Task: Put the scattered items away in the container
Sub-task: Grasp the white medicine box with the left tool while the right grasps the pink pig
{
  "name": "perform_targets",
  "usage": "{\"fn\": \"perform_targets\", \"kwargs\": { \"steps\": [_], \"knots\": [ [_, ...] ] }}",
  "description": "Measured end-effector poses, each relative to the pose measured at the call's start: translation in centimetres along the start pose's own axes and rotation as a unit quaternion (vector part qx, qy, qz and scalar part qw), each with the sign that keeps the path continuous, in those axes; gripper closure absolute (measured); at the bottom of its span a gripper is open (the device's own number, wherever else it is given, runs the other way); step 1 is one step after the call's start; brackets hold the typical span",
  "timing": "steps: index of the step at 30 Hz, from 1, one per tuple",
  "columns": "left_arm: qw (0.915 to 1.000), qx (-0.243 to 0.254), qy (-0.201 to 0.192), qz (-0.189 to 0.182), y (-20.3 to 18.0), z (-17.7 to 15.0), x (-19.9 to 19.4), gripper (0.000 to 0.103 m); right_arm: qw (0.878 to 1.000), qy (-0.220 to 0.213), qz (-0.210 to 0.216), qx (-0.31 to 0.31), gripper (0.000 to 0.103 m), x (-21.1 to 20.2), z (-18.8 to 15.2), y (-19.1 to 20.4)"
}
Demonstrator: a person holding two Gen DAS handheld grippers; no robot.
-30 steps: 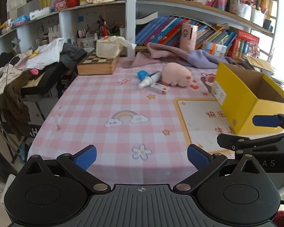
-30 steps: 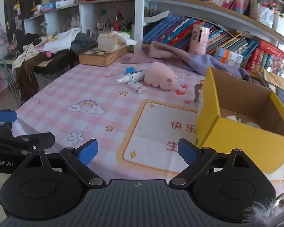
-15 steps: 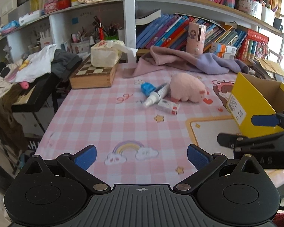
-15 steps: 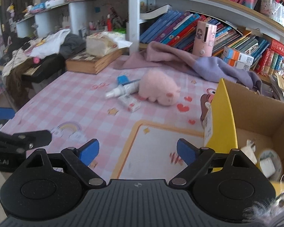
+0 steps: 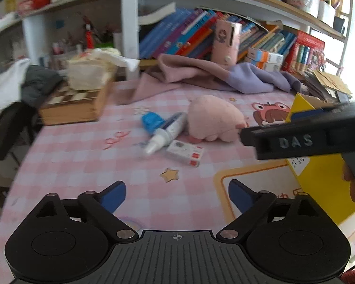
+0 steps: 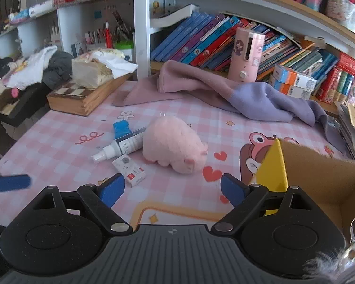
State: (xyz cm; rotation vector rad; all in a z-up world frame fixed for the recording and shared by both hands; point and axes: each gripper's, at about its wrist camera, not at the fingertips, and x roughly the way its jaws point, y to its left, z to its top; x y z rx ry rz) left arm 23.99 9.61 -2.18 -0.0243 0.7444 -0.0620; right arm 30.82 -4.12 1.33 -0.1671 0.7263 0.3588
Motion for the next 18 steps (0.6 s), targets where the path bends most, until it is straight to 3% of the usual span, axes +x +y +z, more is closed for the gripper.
{"fn": "perform_targets", "kwargs": {
  "steps": [7, 18],
  "knots": [
    [0.9994, 0.016, 0.016, -0.026, -0.6, 1.2, 5.4, 0.022, 1.0, 0.009, -0.007, -0.014, 0.014, 3.4, 2.6, -0.5],
    [0.9983, -0.016, 0.042, -0.036, 0.7, 2.8, 11.3, 0.023, 0.999, 0.042, -0.005, -0.032, 0.014, 8.5, 4.3, -0.5]
  ]
}}
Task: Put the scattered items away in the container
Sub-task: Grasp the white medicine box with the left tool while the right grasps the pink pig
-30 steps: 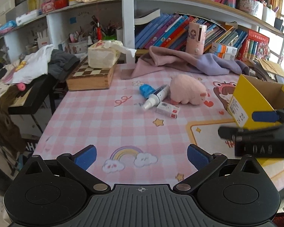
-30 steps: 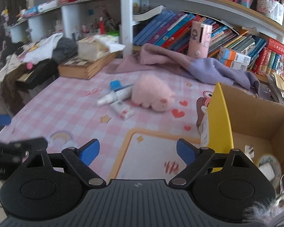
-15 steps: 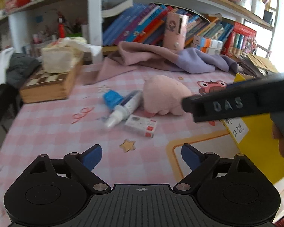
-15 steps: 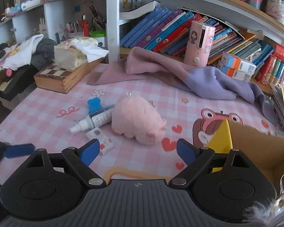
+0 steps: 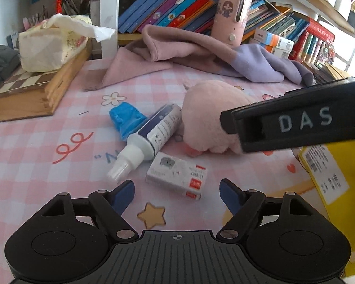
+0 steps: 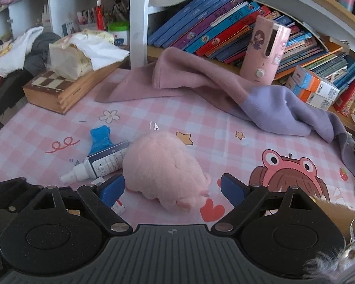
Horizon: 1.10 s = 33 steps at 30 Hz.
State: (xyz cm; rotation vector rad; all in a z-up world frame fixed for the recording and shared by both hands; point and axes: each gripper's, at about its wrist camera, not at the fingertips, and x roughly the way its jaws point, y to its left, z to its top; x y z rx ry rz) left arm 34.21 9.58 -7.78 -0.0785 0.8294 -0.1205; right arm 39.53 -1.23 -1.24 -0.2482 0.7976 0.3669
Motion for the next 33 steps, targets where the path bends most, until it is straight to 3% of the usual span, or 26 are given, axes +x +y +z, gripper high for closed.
{"fn": "perform_targets", "kwargs": {
  "steps": [5, 8, 10, 16, 18, 26, 29, 31, 33],
  "knots": [
    [0.9999, 0.015, -0.009, 0.0, -0.3, 0.6, 0.9, 0.027, 1.0, 0.009, -0.001, -0.013, 0.014, 1.9, 0.7, 0.2],
    [0.9994, 0.03, -0.011, 0.01, -0.6, 0.6, 0.9, 0.042, 1.0, 0.015, -0.001, -0.02, 0.014, 2.8, 0.8, 0.3],
    [0.9994, 0.032, -0.012, 0.008, -0.5, 0.7, 0.9, 0.044, 1.0, 0.021, 0.001, -0.022, 0.015, 3.4, 0.8, 0.3],
    [0.9999, 0.005, -0.009, -0.012, 0.3, 0.6, -0.1, 0.045, 0.999, 0.017, 0.018, -0.02, 0.043, 3.2, 0.9, 0.4],
    [0.9996, 0.0, -0.021, -0.017, 0.4, 0.5, -1.2, 0.045, 1.0, 0.013, 0.023, -0.01, 0.061, 2.6, 0.9, 0.2],
    [0.9991, 0.005, -0.037, -0.022, 0.3, -0.3, -4.9, 0.045, 0.999, -0.002, 0.044, 0.017, 0.07, -0.9, 0.4, 0.2],
    [0.9991, 0.007, -0.039, -0.017, 0.5, -1.4, -6.8, 0.045, 0.998, 0.013, 0.065, 0.021, 0.072, -2.2, -0.5, 0.5],
    [0.9994, 0.0, -0.032, -0.012, 0.9, -2.2, -7.7, 0.045, 0.997, 0.024, 0.075, 0.016, 0.067, -2.6, -1.3, 0.9],
    [0.9996, -0.01, -0.025, -0.006, 1.4, -2.9, -8.4, 0.045, 0.997, 0.031, 0.071, 0.006, 0.026, -2.4, -1.8, 1.4]
  ]
}}
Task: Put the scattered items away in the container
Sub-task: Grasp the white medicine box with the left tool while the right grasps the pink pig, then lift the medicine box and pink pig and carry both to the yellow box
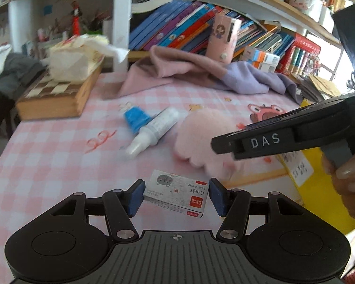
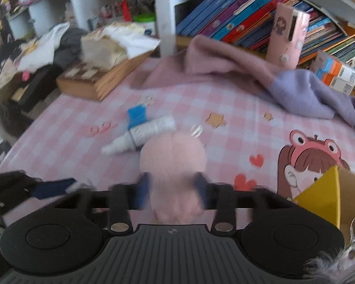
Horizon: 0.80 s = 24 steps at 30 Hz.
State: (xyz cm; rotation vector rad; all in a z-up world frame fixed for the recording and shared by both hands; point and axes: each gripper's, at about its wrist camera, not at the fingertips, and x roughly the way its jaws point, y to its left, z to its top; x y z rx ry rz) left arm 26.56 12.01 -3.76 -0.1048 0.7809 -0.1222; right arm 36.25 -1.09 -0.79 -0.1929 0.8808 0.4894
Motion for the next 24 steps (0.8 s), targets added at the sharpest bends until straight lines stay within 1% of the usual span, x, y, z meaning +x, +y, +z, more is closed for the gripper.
{"fn": "perform_targets", "kwargs": {
  "steps": [1, 4, 7, 10, 11, 12, 13, 14, 15, 24],
  "knots": [
    [1.0, -0.004, 0.002, 0.003, 0.2, -0.3, -0.3, 0.045, 1.0, -0.001, -0.007, -0.004, 0.023, 0.2, -0.1, 0.2],
    [0.9998, -0.015, 0.001, 0.012, 0.7, -0.7, -1.2, 0.045, 1.0, -0.001, -0.018, -0.017, 0.019, 1.5, 0.1, 0.8],
    [0.9997, -0.017, -0.004, 0.017, 1.0, -0.8, -2.0, 0.045, 0.999, -0.002, -0.036, -0.024, 0.019, 3.2, 0.7, 1.0],
    [0.9996, -0.018, -0.008, 0.021, 1.2, -0.8, -2.7, 0.045, 0.999, 0.013, -0.035, -0.009, 0.019, 5.0, 1.3, 0.5],
    [0.9995, -0.019, -0.009, 0.022, 1.2, -0.8, -2.8, 0.045, 0.999, 0.02, -0.031, -0.001, 0.023, 5.5, 1.4, 0.4],
    [0.9995, -0.019, -0.01, 0.024, 1.4, -0.8, -3.0, 0.045, 0.999, 0.029, -0.027, 0.006, 0.036, 5.9, 1.5, 0.2],
    [0.9994, -0.02, -0.011, 0.025, 1.4, -0.9, -3.2, 0.045, 0.999, 0.033, -0.024, 0.011, 0.038, 6.1, 1.5, 0.2],
    [0.9993, -0.022, -0.012, 0.026, 1.6, -0.9, -3.4, 0.045, 0.999, 0.031, -0.024, 0.013, 0.043, 5.9, 1.5, 0.2],
    [0.9993, -0.024, -0.014, 0.026, 1.7, -0.9, -3.7, 0.045, 0.999, 0.029, -0.024, 0.011, 0.045, 5.6, 1.4, 0.3],
    [0.9993, -0.014, -0.031, 0.015, 1.0, -0.9, -5.9, 0.045, 0.999, -0.028, -0.015, 0.015, 0.046, 0.1, 0.7, 1.0]
  ]
}}
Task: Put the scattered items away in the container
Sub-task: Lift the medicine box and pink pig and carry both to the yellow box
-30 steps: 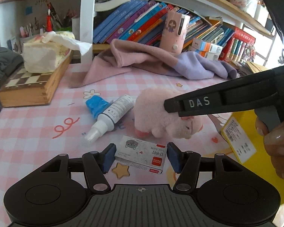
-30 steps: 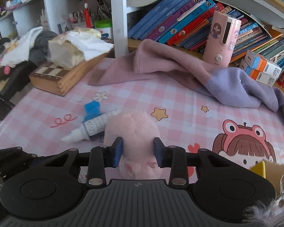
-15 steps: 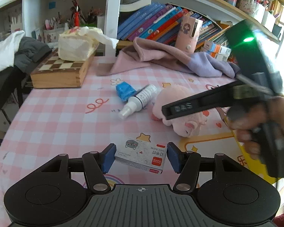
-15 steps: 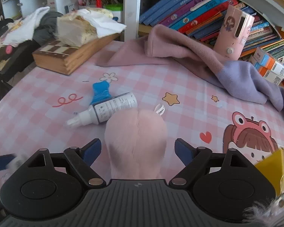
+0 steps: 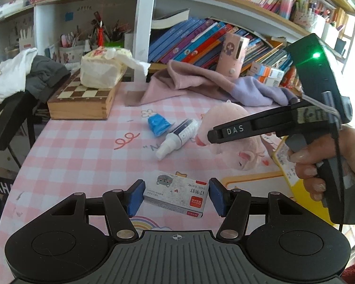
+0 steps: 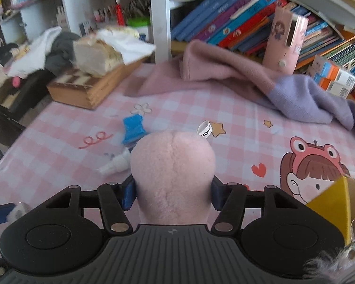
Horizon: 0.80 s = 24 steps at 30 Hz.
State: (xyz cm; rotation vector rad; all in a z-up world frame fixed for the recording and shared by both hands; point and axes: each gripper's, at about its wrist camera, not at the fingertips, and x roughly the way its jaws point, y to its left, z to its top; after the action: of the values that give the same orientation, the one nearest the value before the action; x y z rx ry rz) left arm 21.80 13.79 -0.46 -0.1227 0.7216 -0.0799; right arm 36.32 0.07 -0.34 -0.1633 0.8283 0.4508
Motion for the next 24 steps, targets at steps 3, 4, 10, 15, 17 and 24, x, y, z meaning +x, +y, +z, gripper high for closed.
{"fn": "perform_targets", "kwargs": {
  "steps": [3, 4, 10, 15, 17, 24],
  "knots": [
    [1.0, 0.0, -0.008, -0.005, -0.3, -0.3, -1.3, 0.045, 1.0, -0.014, 0.009, 0.005, 0.046, -2.3, -0.6, 0.3],
    [0.9999, 0.0, -0.011, -0.006, -0.3, -0.5, -1.8, 0.045, 1.0, -0.018, 0.013, 0.006, 0.046, -3.1, -0.9, 0.4],
    [0.9996, -0.01, -0.024, -0.009, -0.3, -1.7, -5.2, 0.045, 0.998, -0.045, 0.036, -0.003, 0.046, -8.3, -3.1, 1.5],
    [0.999, -0.016, -0.039, -0.011, -0.6, -3.0, -8.6, 0.045, 0.998, -0.05, 0.048, -0.006, 0.046, -11.9, -5.8, 2.5],
    [0.9987, -0.017, -0.046, -0.011, -0.8, -3.6, -10.1, 0.045, 0.997, -0.05, 0.053, -0.01, 0.046, -13.2, -6.9, 3.0],
    [0.9979, -0.016, -0.061, -0.014, -1.8, -6.3, -14.7, 0.045, 0.995, -0.062, 0.065, -0.034, 0.045, -17.9, -11.5, 5.4]
  ]
}}
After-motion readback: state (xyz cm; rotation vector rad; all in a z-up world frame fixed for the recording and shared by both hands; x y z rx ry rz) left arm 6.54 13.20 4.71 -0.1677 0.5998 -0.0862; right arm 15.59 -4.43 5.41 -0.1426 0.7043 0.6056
